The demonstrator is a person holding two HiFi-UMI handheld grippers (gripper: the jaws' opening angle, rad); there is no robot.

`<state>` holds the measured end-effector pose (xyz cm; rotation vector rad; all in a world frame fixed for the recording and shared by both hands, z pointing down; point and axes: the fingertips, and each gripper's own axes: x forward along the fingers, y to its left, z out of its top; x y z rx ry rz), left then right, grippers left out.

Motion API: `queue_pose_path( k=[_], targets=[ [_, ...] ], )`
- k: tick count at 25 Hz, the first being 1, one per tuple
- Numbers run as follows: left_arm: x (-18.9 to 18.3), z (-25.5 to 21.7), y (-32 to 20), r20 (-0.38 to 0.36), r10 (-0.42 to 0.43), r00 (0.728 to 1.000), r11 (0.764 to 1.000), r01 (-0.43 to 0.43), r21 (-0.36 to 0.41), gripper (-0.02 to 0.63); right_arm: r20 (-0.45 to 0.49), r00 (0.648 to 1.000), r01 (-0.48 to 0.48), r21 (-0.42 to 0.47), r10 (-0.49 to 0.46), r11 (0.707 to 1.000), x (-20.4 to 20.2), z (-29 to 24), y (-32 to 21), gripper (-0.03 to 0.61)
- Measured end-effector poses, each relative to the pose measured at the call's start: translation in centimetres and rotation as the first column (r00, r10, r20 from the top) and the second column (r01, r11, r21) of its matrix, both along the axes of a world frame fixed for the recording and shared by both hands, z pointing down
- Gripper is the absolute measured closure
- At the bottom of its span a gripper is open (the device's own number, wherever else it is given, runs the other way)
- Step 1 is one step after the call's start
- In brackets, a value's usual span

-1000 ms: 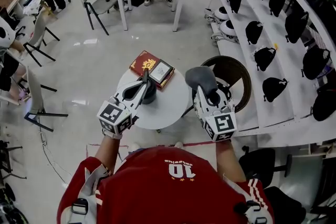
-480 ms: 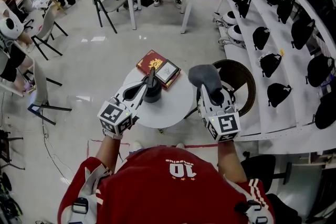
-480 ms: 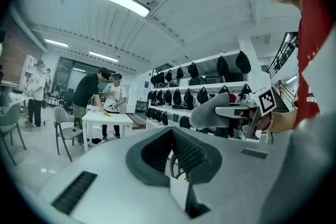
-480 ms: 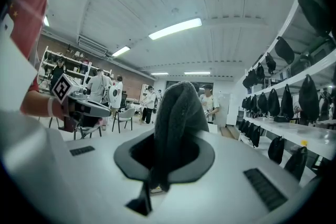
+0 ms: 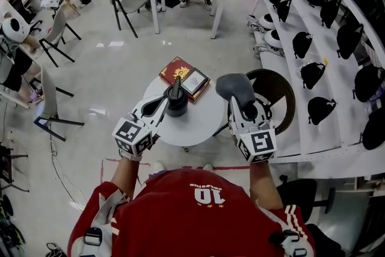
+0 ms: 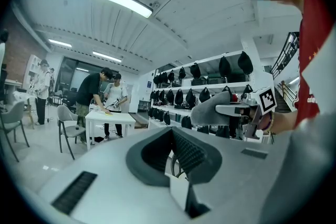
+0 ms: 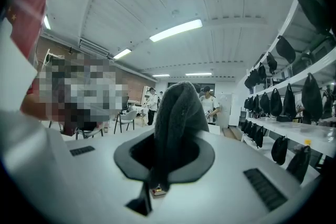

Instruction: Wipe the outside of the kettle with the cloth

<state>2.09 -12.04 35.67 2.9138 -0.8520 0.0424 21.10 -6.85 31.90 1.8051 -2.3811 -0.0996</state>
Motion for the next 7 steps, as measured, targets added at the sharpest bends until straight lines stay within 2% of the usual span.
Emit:
queue_pose_path(
  k=[7],
  targets=[
    [-0.44,0.17,0.22,0.000,-0.003,1.000,1.000,0.003,-0.001,0.608,0.010,1.000,0.002,-0.010,-0.002,1.000,-0.39,0.44,0.37,0.534]
  ],
)
